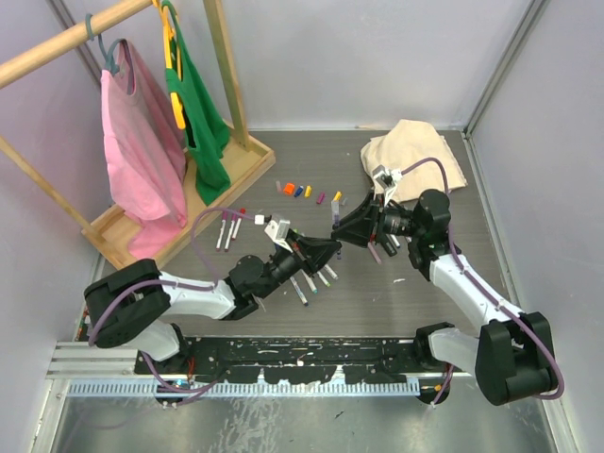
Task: Open the pen caps
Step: Pick up the pen from the center of the board, then open the pen cap from the pen.
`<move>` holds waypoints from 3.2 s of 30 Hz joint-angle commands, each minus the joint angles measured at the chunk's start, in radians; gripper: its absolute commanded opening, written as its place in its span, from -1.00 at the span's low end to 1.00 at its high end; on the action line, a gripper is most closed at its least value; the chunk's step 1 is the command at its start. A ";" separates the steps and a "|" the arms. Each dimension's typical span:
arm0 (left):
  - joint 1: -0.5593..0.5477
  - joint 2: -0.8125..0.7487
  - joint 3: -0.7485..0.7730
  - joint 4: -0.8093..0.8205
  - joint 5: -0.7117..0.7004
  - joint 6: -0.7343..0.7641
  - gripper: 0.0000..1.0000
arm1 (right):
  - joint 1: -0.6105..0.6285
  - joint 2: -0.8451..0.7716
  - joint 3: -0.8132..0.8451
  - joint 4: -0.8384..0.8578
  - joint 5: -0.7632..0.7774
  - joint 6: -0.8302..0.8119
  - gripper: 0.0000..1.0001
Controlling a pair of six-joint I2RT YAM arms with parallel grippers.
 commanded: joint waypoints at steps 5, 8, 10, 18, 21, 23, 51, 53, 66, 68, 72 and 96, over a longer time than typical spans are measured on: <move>-0.007 0.005 0.048 0.114 -0.049 -0.012 -1.00 | 0.003 0.002 0.003 0.051 0.017 0.027 -0.31; -0.008 0.002 0.051 0.106 -0.050 -0.021 -1.00 | 0.010 0.001 0.012 0.022 0.015 -0.004 -0.47; -0.007 -0.003 0.052 0.090 -0.046 -0.026 -1.00 | 0.013 0.003 0.017 0.012 0.009 -0.018 -0.64; -0.007 -0.061 0.046 -0.007 0.002 -0.016 -0.24 | 0.014 -0.007 0.046 -0.072 -0.006 -0.096 -0.99; -0.006 -0.097 0.033 -0.042 0.027 0.011 -0.05 | 0.013 -0.014 0.057 -0.109 -0.010 -0.133 -0.99; -0.004 -0.121 0.026 -0.053 0.040 0.030 0.15 | 0.012 -0.013 0.063 -0.135 -0.020 -0.153 -0.99; 0.294 -0.083 0.280 -0.233 0.671 -0.321 -0.24 | 0.017 0.044 0.156 -0.340 -0.223 -0.307 -0.98; 0.294 -0.068 0.281 -0.212 0.673 -0.329 -0.49 | 0.018 0.045 0.157 -0.343 -0.222 -0.310 -0.99; 0.375 -0.096 0.272 -0.082 0.581 -0.343 -1.00 | 0.025 0.071 0.179 -0.445 -0.211 -0.391 -0.99; 0.408 -0.110 0.287 -0.075 0.551 -0.333 -1.00 | 0.035 0.087 0.199 -0.503 -0.202 -0.433 -0.99; 0.463 -0.151 0.339 -0.144 0.490 -0.286 -1.00 | 0.057 0.125 0.246 -0.655 -0.152 -0.555 -0.99; 0.527 -0.185 0.131 -0.375 0.353 -0.365 -1.00 | 0.186 0.335 0.323 -0.821 0.620 -0.620 -0.92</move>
